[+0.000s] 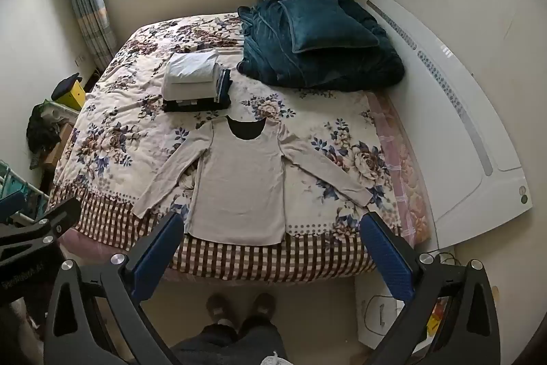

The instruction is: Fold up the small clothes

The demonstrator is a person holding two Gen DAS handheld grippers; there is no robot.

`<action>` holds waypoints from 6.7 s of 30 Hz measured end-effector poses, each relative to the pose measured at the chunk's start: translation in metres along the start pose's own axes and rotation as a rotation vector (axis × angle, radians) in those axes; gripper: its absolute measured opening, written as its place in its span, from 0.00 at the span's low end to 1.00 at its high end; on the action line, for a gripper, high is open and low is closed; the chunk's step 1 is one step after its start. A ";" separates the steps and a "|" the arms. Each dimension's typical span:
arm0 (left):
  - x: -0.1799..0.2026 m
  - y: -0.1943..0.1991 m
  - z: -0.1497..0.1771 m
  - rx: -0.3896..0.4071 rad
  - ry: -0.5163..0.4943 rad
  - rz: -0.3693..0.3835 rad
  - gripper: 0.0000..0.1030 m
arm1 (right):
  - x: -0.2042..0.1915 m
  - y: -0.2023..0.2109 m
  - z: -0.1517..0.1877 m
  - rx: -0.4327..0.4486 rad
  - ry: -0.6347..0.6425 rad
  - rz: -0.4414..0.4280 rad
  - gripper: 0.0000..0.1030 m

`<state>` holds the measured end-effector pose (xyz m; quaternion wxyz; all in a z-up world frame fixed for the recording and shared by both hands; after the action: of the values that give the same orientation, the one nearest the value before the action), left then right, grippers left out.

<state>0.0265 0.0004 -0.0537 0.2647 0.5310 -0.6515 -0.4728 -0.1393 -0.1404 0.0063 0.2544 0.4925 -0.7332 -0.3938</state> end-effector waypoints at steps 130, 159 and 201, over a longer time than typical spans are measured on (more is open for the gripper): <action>0.147 -0.608 -0.077 -0.404 -0.126 -0.141 1.00 | 0.430 -0.695 0.108 -0.181 -1.506 0.257 0.93; -0.117 -0.586 -0.054 -0.297 0.121 -0.244 1.00 | -0.145 -0.716 -0.100 -0.175 -0.527 -0.172 0.06; -0.217 -0.535 0.106 -0.433 0.382 -0.303 1.00 | -0.173 -0.559 0.215 -0.668 0.422 -0.229 0.51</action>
<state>0.2370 0.2459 -0.5440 0.4153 0.6324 -0.3881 -0.5263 0.0553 -0.0249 -0.5743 0.4995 0.5312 -0.4375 -0.5263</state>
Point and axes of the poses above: each gripper's, at about its wrist camera, not at the fingertips, and y roughly against the way its jaws point, x to its right, z to its underside, the point moved 6 cm from there along -y, roughly the way its jaws point, and after that the axes turned 13 degrees about -y, right-handed, at the moved point
